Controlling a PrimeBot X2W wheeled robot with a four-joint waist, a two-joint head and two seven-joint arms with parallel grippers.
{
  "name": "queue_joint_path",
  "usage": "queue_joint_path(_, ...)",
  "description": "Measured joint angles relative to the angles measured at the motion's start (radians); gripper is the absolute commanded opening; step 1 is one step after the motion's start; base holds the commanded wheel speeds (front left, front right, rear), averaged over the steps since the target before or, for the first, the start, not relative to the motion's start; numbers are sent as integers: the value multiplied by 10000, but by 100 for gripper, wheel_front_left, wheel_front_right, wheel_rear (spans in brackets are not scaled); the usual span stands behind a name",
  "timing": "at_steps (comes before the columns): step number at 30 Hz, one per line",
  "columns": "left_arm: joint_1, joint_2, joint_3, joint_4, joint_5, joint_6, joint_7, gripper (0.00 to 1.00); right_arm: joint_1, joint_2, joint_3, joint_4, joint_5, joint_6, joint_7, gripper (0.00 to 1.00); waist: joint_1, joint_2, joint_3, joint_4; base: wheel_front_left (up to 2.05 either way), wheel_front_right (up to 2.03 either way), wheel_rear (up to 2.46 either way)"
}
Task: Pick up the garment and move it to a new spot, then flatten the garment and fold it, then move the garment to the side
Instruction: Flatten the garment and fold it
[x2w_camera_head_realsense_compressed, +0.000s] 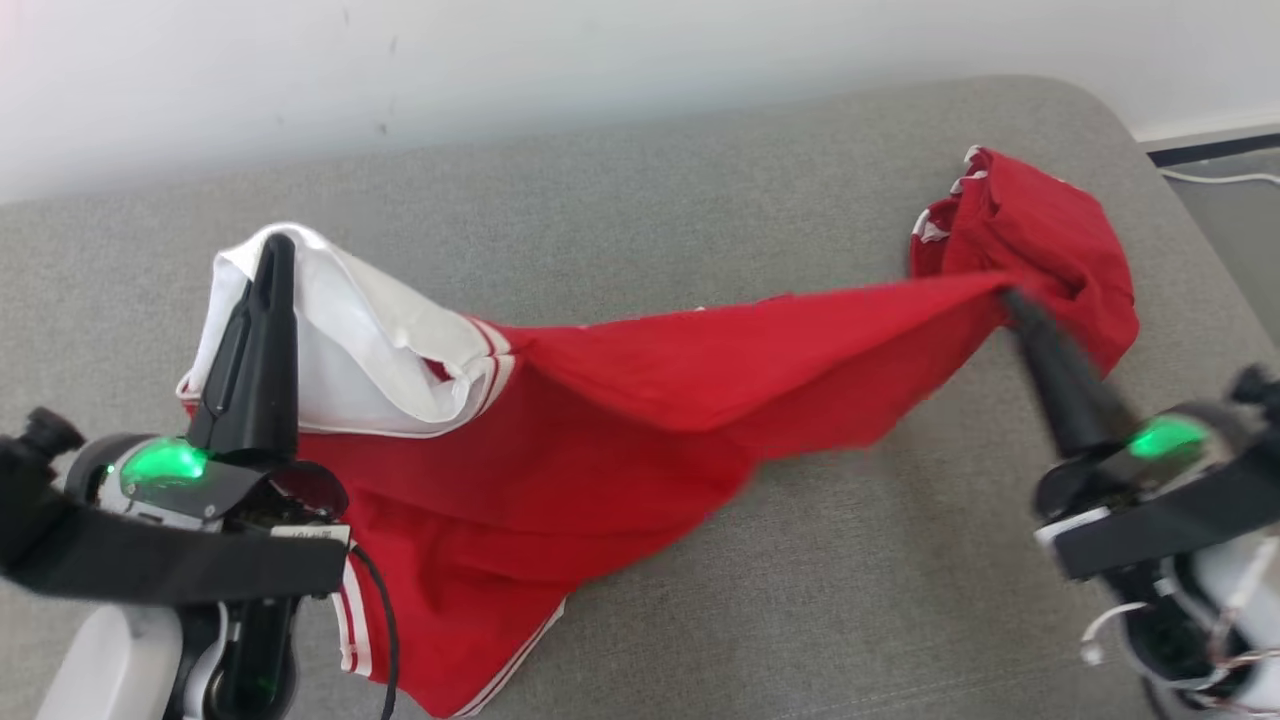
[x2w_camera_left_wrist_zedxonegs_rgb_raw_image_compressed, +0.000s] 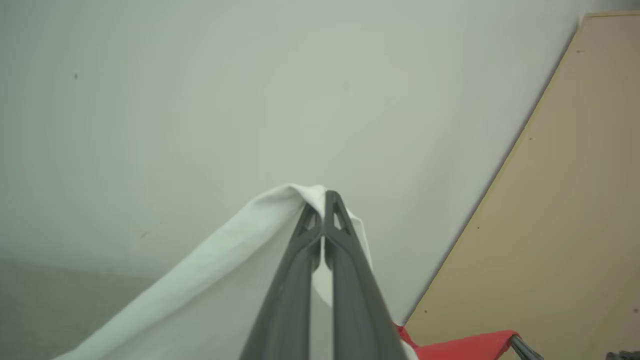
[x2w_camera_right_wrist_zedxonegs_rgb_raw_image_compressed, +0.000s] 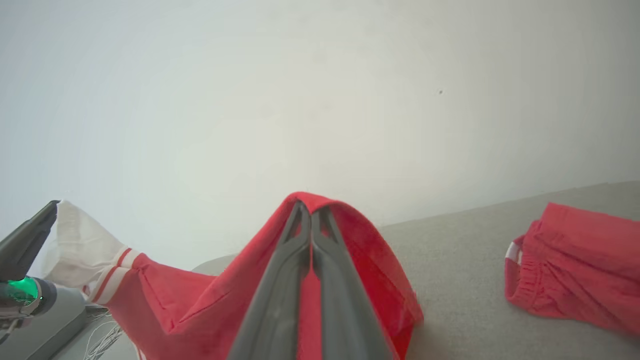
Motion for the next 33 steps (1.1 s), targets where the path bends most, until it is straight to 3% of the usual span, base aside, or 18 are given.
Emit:
queue_joint_path(3,187,86,102,-1285,-144,-142,0,0,487,-675,-1241,-1532,-376,-571,-42,0,0,0,-206,-123,0,0,0)
queue_joint_path(9,392,334,-44,-3248,-259,-232,293,0,1242,-1490,-2777,-3624,-903,-1365,-71,0,-1,-2,-448,-266,0,0,0)
queue_joint_path(14,563,477,-357,-3996,-267,79,848,0,1661,-1787,-3386,-4299,-775,-1544,-73,0,-2,-2,-388,-286,0,0,0)
queue_joint_path(18,475,362,-654,-3289,-589,320,1331,0,1422,-1576,-3033,-3521,-316,-1442,12,0,-1,-2,-111,-237,0,0,0)
queue_joint_path(21,-500,234,-813,-1871,-706,487,1808,0,115,-1336,-2656,-2337,-63,-1170,523,0,-1,-1,182,-187,0,0,0)
queue_joint_path(24,-2731,134,-859,213,-700,493,2357,0,-2382,-963,-2192,-773,-84,-846,1212,0,0,-1,525,-124,0,0,0)
queue_joint_path(27,-5584,107,-640,2460,-272,587,2625,0,-5206,-376,-1841,924,-596,-732,1728,0,4,0,820,-41,0,0,0)
queue_joint_path(30,-7901,-79,-301,3519,397,621,2355,0,-7272,146,-1835,2176,-978,-646,1776,0,4,0,980,80,0,0,0)
queue_joint_path(33,-9022,-328,-257,3871,625,456,1987,0,-8029,414,-1724,3010,-1189,-393,1636,0,2,-1,959,206,0,0,0)
